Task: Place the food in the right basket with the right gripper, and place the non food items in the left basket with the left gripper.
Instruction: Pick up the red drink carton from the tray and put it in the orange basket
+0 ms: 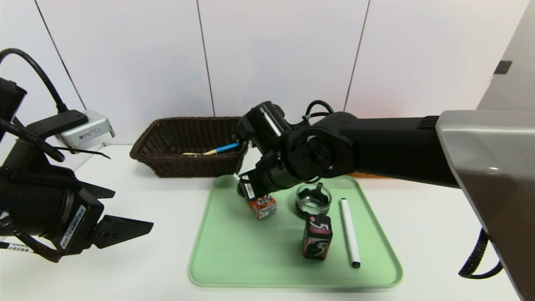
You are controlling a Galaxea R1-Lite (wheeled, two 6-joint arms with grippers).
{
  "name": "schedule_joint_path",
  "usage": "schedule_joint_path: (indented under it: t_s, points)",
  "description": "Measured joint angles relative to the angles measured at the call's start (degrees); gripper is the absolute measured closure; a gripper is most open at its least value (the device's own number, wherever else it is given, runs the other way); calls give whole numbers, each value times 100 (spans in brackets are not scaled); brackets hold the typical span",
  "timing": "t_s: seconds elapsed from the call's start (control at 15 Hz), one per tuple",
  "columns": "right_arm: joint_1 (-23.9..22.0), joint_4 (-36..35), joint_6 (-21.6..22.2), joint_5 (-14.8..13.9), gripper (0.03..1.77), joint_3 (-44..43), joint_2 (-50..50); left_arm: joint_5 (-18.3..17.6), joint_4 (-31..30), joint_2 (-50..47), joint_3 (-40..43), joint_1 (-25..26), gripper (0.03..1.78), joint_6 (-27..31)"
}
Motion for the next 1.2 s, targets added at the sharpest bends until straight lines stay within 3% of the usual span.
schedule_joint_path:
  t_s: [0.53, 0.8, 1.0, 1.07, 1.2]
  points:
    - [-18, 9, -54, -13, 21, -6, 383, -13, -282, -11, 138, 0, 12, 0]
    - [-13, 17, -50, -11, 75, -6, 441, -11, -282, -17, 146, 5, 12, 0]
    - [-13, 39, -45, -11, 106, 5, 461, -17, -282, -17, 146, 0, 12, 10]
    - [-13, 22, -48, -9, 136, 2, 460, -15, -282, -17, 146, 0, 12, 7]
    - [-11, 37, -48, 6, 140, 5, 427, -17, -282, -20, 149, -2, 12, 18]
